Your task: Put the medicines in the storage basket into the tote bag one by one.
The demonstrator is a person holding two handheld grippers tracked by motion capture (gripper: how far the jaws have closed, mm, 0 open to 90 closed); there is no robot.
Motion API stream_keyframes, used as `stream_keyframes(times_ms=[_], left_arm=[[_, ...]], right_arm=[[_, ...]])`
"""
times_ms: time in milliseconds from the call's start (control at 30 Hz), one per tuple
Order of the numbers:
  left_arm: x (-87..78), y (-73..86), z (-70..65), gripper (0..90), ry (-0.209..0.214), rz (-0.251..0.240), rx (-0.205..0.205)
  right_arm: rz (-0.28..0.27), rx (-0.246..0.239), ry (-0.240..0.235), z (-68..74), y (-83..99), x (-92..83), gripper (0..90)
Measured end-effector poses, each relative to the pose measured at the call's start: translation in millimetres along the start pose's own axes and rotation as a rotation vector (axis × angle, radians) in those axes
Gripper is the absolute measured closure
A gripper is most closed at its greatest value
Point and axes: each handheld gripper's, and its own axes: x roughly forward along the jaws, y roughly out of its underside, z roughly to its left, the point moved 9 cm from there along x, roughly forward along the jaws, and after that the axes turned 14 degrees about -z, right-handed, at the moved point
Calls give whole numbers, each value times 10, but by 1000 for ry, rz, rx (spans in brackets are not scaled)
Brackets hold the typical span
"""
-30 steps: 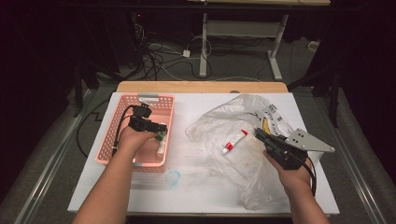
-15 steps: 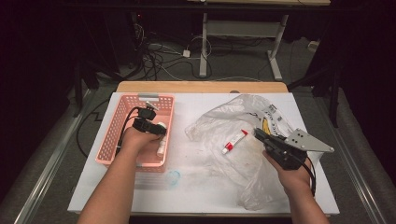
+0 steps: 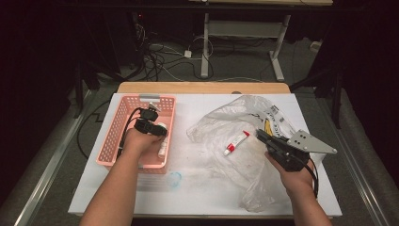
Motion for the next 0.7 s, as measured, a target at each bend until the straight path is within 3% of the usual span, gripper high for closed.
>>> stream_keyframes(times_ms=[133, 467, 567, 700], left_arm=[[-100, -23, -13, 499, -23, -26, 27], [-371, -19, -118, 539, 3, -123, 41], [-382, 18, -117, 539, -11, -113, 69], [-390, 25, -97, 540, -6, -124, 61]], right_arm=[[0, -2, -2, 0, 0, 3, 900], [0, 1, -2, 18, -5, 5, 900], [0, -2, -4, 19, 1, 14, 900], [4, -3, -5, 30, 5, 16, 900]])
